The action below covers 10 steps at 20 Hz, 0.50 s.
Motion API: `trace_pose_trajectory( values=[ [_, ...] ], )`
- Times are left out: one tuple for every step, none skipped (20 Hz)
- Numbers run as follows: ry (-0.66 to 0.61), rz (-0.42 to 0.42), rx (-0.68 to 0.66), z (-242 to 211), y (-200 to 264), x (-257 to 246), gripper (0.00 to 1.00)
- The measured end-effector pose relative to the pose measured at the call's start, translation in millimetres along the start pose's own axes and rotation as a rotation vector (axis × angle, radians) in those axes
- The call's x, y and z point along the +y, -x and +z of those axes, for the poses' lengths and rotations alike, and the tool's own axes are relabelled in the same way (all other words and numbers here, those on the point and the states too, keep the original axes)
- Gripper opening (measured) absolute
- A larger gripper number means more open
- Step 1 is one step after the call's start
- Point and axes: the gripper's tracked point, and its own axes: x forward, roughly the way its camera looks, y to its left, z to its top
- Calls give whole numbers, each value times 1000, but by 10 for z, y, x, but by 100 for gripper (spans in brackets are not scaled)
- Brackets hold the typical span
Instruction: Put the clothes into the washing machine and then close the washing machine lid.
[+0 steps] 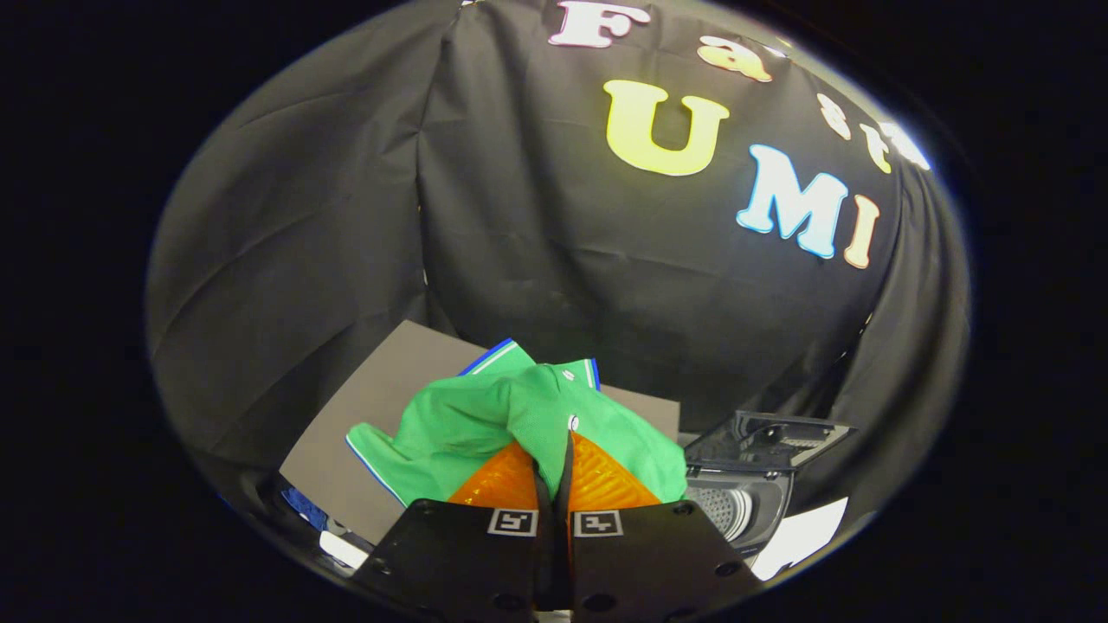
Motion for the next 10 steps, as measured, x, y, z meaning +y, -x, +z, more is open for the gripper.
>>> trace_pose_trajectory(
  values=[
    [-7, -7, -8, 13, 46, -108, 1],
    [-15, -14, -19, 39, 89, -222, 1],
    [-20, -20, -27, 57, 140, -342, 2],
    [-25, -27, -37, 88, 196, -466, 1],
    [-33, -33, -46, 97, 250, -596, 1],
    [-45, -34, -54, 108, 308, -719, 1],
    [-59, -36, -60, 108, 363, -848, 1],
    [-71, -42, -67, 110, 415, -978, 1],
    [-77, -48, -71, 86, 454, -1117, 1],
    [-86, -57, -76, 76, 493, -1255, 2]
  ],
)
